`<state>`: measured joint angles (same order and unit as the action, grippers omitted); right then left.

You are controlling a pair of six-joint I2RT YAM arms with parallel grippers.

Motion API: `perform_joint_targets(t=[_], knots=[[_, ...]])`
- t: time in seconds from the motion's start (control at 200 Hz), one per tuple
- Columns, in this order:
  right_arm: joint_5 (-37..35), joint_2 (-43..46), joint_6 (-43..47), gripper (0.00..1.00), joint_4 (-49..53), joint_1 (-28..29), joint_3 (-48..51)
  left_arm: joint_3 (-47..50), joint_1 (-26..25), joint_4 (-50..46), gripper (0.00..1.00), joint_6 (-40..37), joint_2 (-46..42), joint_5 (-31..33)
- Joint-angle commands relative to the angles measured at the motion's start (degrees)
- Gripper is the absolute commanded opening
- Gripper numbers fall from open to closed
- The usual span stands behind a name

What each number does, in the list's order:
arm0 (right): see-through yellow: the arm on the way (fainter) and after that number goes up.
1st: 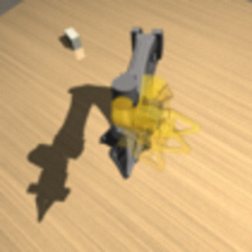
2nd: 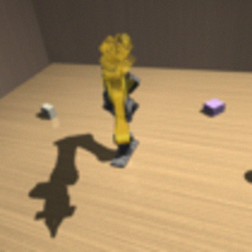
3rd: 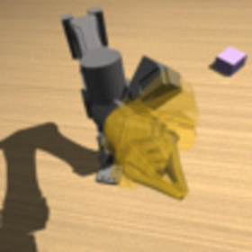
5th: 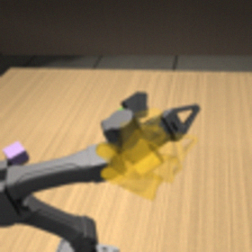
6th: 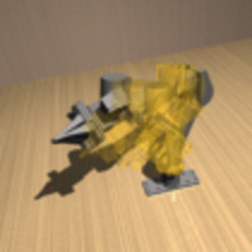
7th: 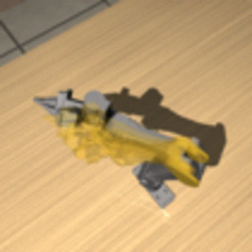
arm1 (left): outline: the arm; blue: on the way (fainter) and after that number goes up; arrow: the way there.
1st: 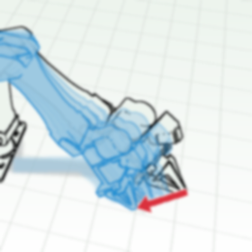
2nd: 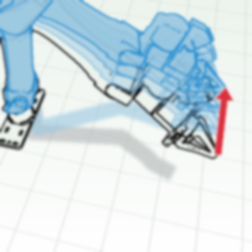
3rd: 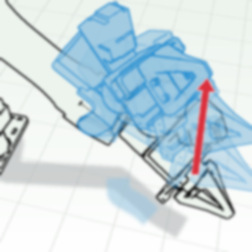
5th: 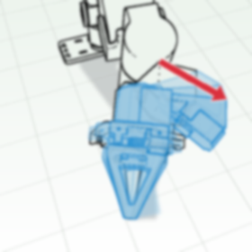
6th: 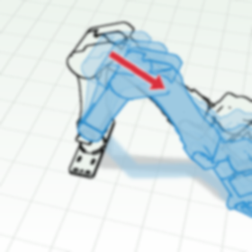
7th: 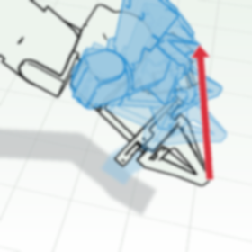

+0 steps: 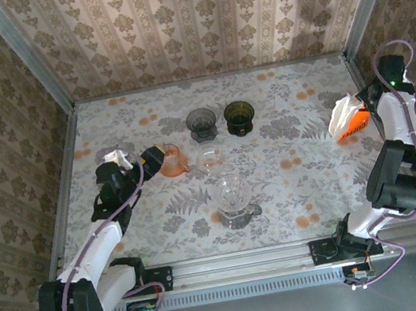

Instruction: Place the coffee filter in the dripper

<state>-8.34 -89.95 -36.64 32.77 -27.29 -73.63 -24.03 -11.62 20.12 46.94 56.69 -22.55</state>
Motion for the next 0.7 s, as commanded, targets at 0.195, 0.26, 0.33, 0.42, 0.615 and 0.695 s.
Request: perform_joint_targets(t=[0.195,0.26,0.33,0.42,0.615,0.695], knots=[[2.64,-2.51,1.22,0.62,-1.75,-2.41,-2.85,0.05,-0.25,3.17,0.91,1.16,2.1,-1.27],[3.38,-3.83,1.57,0.6,-1.64,-2.65,-3.71,0.04,-0.26,3.38,0.91,1.14,2.45,-1.27],[4.05,-5.07,1.81,0.58,-1.69,-2.82,-4.24,0.08,-0.27,3.45,0.91,1.23,2.82,-1.26],[4.76,-6.0,2.1,0.56,-1.75,-3.01,-4.33,-0.13,-0.27,3.52,0.91,1.32,3.16,-1.36],[7.27,-7.42,3.23,0.51,-4.12,-2.95,-4.39,-0.4,-0.25,3.35,0.91,1.27,3.48,-1.19],[7.46,-7.86,3.42,0.48,-4.02,-2.95,-4.42,-0.45,-0.26,3.35,0.91,1.31,3.61,-1.18]])
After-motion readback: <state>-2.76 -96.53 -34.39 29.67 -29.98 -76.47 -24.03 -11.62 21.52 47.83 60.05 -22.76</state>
